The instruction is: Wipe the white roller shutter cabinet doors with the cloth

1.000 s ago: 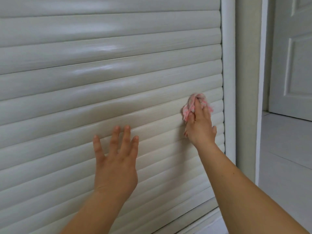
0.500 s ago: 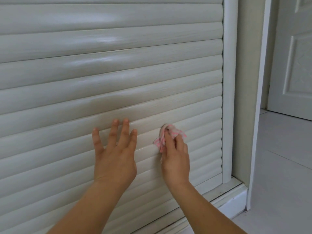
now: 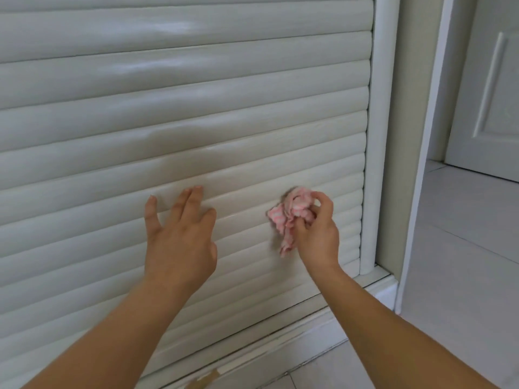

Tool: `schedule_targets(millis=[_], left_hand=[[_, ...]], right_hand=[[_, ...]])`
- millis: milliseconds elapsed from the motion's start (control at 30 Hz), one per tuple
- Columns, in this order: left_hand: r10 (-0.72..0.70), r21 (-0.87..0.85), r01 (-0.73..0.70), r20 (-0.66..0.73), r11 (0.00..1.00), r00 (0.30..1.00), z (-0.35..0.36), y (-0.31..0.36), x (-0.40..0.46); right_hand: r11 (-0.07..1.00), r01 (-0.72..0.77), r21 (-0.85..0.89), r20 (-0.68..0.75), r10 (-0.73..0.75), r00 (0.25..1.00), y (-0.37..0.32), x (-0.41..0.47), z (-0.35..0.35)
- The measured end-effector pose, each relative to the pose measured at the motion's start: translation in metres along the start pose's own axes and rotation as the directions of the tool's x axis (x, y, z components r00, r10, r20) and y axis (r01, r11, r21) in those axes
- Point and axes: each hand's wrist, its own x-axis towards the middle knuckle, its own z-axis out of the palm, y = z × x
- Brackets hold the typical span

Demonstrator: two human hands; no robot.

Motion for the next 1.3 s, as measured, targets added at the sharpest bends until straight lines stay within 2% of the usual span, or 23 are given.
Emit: schedule_targets(millis=[100,167,267,333,400,467,500,667,833,1000,1067,1167,1233,1300], left_hand=[[0.022,-0.034,-0.024,-0.050,0.999,0.999,0.001,-0.003,-0.004],[0.033,-0.033,-0.035,-0.063,0.999,0.997,0.003,-0.006,-0.006],[0.017,-0.032,-0.018,-0.036,0.999,0.999,0.006,-0.010,-0.009],[0.011,-0.040,-0.012,-0.015,0.999,1.000,0.008,-0.009,-0.012],[0.018,-0.057,-0.018,-0.001,0.998,1.000,0.011,-0.007,-0.017],[0.021,-0.071,-0.020,0.020,0.997,1.000,0.013,-0.003,-0.022],[0.019,-0.078,-0.017,0.030,0.997,0.999,0.013,-0.001,-0.024],[-0.028,-0.115,0.033,0.043,0.993,0.999,0.010,-0.003,-0.028],[-0.071,-0.195,0.088,0.094,0.977,0.993,0.003,-0.011,-0.027],[-0.147,-0.375,0.193,0.147,0.907,0.978,-0.003,-0.011,-0.024],[-0.205,-0.539,0.267,0.175,0.799,0.963,-0.007,-0.010,-0.020],[-0.293,-0.771,0.427,0.319,0.472,0.901,-0.020,-0.011,-0.012],[-0.317,-0.828,0.528,0.458,0.189,0.831,-0.032,-0.019,-0.007],[-0.278,-0.805,0.564,0.593,-0.183,0.756,-0.047,-0.032,-0.002]], right_hand=[[0.991,-0.116,0.064,-0.112,0.123,0.986,0.000,0.027,-0.003],[0.995,-0.090,0.032,-0.150,0.094,0.984,0.001,0.033,0.004],[0.998,-0.022,-0.055,-0.075,0.018,0.997,0.001,0.014,0.020],[0.998,0.020,-0.066,0.058,-0.016,0.998,0.003,-0.007,0.029],[0.993,0.078,-0.083,0.292,-0.051,0.955,0.006,-0.028,0.033],[1.000,-0.013,0.009,0.513,0.006,0.858,0.002,-0.046,0.027],[0.997,-0.055,0.049,0.539,0.020,0.842,0.001,-0.051,0.022],[0.976,-0.143,0.167,0.391,0.067,0.918,-0.012,-0.036,0.009],[0.900,-0.267,0.345,0.361,0.135,0.923,-0.031,-0.031,0.007],[0.759,-0.427,0.492,0.383,0.253,0.889,-0.047,-0.031,0.007],[0.704,-0.482,0.522,0.424,0.275,0.863,-0.057,-0.032,0.009],[0.663,-0.509,0.549,0.462,0.267,0.846,-0.081,-0.032,0.012],[0.655,-0.497,0.569,0.502,0.202,0.841,-0.105,-0.029,0.015],[0.656,-0.489,0.575,0.542,0.143,0.828,-0.129,-0.026,0.018]])
